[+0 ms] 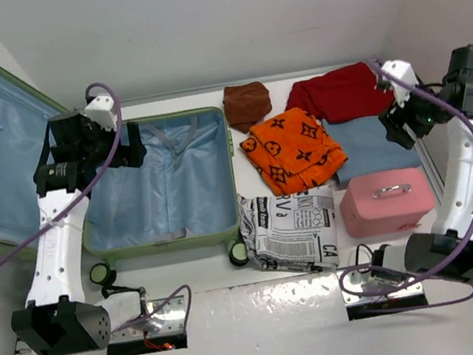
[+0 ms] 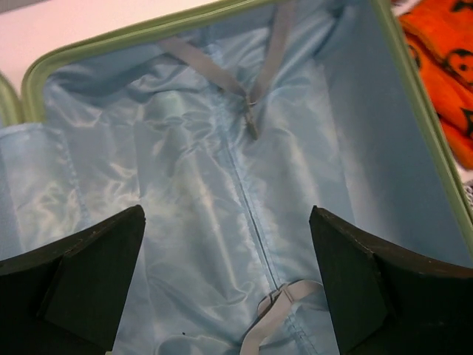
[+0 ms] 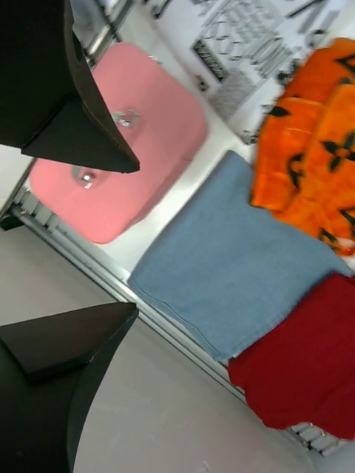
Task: Pack the luggage
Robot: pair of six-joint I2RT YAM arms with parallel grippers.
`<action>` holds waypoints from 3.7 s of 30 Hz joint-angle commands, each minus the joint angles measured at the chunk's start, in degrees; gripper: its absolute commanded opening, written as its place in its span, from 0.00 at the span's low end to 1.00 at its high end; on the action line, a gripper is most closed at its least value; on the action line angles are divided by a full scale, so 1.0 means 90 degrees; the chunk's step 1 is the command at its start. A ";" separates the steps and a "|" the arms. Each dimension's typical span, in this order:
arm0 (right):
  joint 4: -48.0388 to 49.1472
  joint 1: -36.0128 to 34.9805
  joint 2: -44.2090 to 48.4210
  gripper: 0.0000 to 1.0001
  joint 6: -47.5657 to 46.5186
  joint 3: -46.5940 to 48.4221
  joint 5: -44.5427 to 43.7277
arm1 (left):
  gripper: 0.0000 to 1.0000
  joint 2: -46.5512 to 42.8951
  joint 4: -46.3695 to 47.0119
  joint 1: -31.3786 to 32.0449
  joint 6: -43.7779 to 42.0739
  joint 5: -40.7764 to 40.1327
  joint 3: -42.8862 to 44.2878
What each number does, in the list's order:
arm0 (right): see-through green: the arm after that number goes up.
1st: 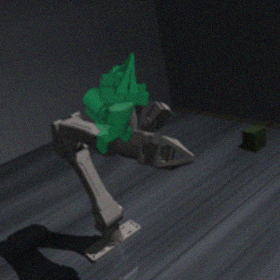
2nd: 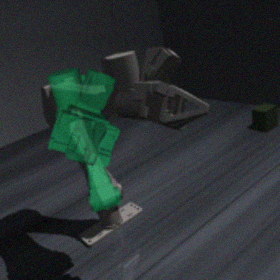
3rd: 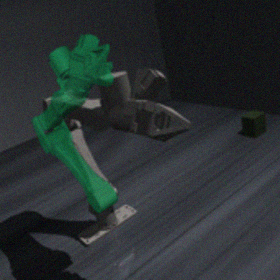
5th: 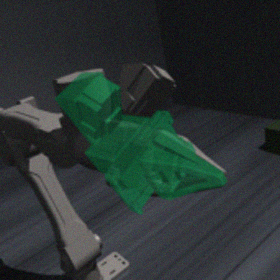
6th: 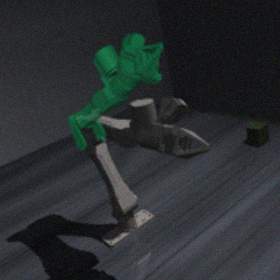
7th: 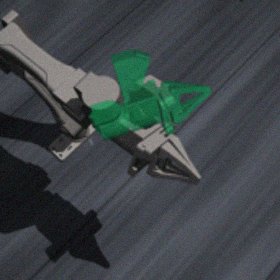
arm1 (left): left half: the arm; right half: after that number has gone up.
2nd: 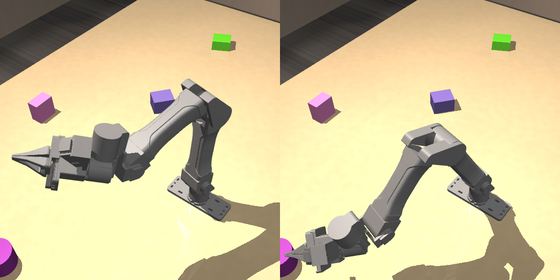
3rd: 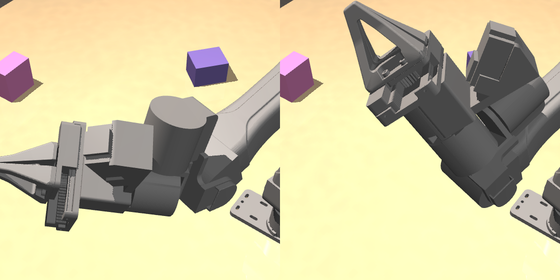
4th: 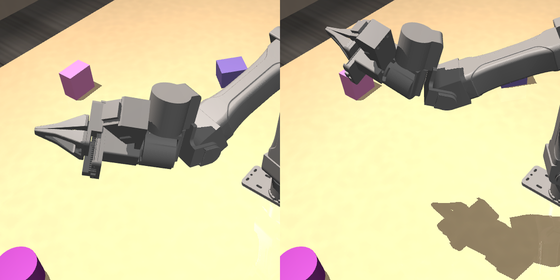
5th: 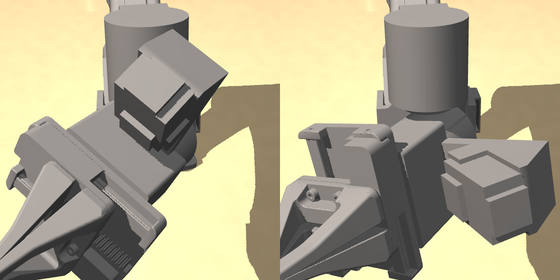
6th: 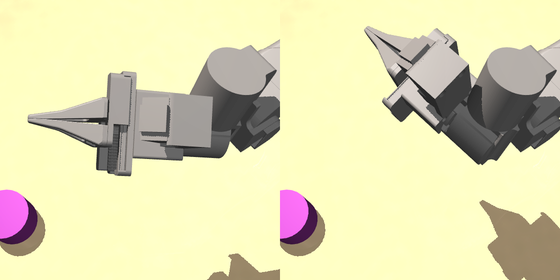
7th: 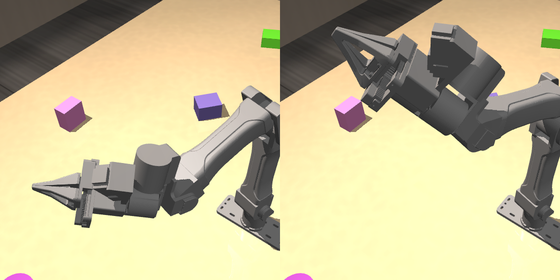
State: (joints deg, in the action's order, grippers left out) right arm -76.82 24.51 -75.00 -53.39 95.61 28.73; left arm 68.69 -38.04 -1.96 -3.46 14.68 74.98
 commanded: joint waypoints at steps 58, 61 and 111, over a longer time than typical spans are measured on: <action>-0.1572 -0.1541 0.0493 0.50 -0.4322 -0.3329 -0.2841 | 1.00 -0.0073 0.0535 -0.0115 -0.0406 0.1895 -0.1007; -0.1582 -0.1659 0.0355 0.47 -0.4254 -0.3299 -0.2870 | 1.00 -0.0073 0.0535 -0.0115 -0.0406 0.1895 -0.1007; 0.3270 -0.6784 -0.1459 0.00 0.1341 0.1240 -0.2498 | 1.00 -0.0113 0.0692 -0.2525 0.1957 0.0820 -0.0890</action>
State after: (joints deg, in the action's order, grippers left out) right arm -59.92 -31.88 -86.91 -46.94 102.08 9.23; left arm 67.31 -31.68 -21.41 11.16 19.97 65.39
